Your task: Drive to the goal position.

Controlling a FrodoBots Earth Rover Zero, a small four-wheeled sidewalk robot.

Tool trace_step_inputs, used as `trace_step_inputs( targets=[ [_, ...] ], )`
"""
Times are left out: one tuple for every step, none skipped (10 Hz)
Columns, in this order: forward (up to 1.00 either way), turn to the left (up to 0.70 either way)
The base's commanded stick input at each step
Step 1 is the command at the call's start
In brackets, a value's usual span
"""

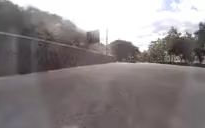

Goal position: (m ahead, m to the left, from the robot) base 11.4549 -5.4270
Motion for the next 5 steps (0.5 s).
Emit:
trace_step_inputs(
  targets=[
    [0.70,0.00],
    [0.70,0.00],
    [0.70,0.00],
    [0.70,0.00],
    [0.70,0.00]
  ],
)
